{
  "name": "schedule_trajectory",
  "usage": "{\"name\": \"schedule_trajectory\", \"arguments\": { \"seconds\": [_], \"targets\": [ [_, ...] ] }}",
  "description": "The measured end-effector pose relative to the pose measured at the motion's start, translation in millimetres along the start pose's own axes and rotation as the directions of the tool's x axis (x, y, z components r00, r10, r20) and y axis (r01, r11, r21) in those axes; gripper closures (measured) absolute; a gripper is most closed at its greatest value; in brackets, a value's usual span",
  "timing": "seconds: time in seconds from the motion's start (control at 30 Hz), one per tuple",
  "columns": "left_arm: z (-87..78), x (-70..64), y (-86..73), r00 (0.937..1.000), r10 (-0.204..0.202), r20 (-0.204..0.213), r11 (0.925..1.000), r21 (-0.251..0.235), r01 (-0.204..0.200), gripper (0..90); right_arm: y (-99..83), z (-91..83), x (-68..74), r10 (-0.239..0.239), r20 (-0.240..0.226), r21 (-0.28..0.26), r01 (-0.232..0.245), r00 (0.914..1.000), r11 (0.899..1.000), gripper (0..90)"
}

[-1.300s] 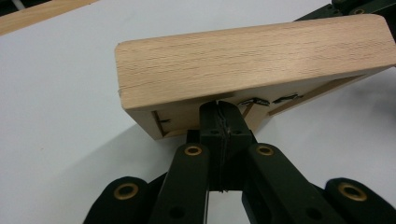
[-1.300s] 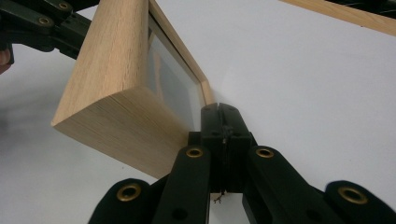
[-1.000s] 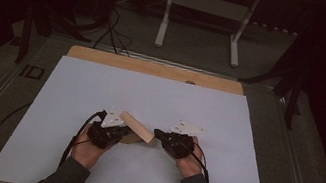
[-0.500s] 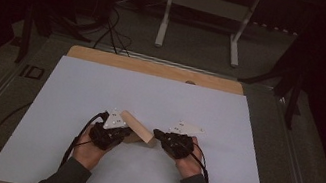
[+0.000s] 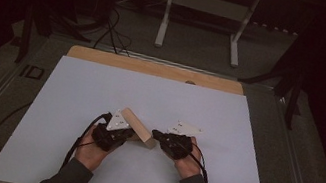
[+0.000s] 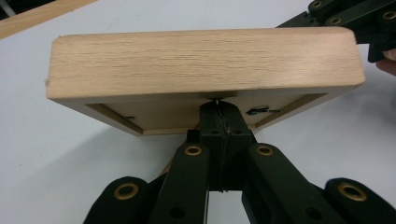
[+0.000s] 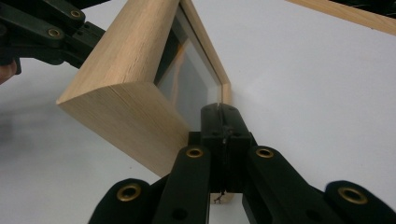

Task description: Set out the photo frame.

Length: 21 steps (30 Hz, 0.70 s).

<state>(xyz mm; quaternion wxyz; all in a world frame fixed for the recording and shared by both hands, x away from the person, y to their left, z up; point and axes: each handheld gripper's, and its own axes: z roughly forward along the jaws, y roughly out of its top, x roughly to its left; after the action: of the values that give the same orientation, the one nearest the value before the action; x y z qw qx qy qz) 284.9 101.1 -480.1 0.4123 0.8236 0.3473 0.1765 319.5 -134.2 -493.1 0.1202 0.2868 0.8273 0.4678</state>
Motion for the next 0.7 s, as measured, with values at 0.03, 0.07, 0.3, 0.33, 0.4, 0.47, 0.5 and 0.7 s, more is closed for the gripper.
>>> {"name": "schedule_trajectory", "arguments": {
  "seconds": [0.03,0.07,0.3,0.33,0.4,0.47,0.5,0.7],
  "targets": [
    [0.1,-0.4,0.2,1.0000,0.002,0.002,1.0000,0.000,-0.002,89.5,0.0,0.1,0.3,0.000,0.000,0.000,0.000,1.0000,1.000,89.7],
    [0.2,-0.9,0.4,1.0000,0.003,0.002,1.0000,0.002,-0.003,89.5,0.1,0.2,0.3,-0.002,-0.001,0.000,0.002,1.0000,1.000,89.8],
    [1.3,-4.1,1.1,0.9999,0.008,0.009,1.0000,0.002,-0.008,89.5,0.3,0.4,2.0,-0.006,-0.005,0.001,0.006,1.0000,1.000,89.8],
    [1.7,-4.8,1.3,0.9999,0.011,0.009,0.9999,0.002,-0.011,89.5,0.4,0.5,2.3,-0.008,-0.006,0.001,0.008,1.0000,1.000,89.8],
    [2.1,-6.4,1.7,0.9998,0.014,0.012,0.9999,0.002,-0.014,89.5,0.6,0.7,3.4,-0.013,-0.007,0.000,0.013,0.9999,1.000,89.8],
    [2.1,-6.7,1.9,0.9998,0.016,0.012,0.9999,0.002,-0.016,89.5,0.7,0.8,3.8,-0.015,-0.008,0.000,0.015,0.9999,1.000,89.8],
    [2.1,-6.7,2.1,0.9998,0.016,0.011,0.9999,0.002,-0.017,89.5,1.0,1.0,5.0,-0.016,-0.013,0.001,0.017,0.9998,1.000,89.8],
    [1.3,-4.8,2.9,0.9999,0.012,0.005,0.9999,-0.001,-0.012,89.5,1.4,2.3,8.1,-0.029,-0.018,0.002,0.029,0.9994,1.000,89.8]
  ]
}}
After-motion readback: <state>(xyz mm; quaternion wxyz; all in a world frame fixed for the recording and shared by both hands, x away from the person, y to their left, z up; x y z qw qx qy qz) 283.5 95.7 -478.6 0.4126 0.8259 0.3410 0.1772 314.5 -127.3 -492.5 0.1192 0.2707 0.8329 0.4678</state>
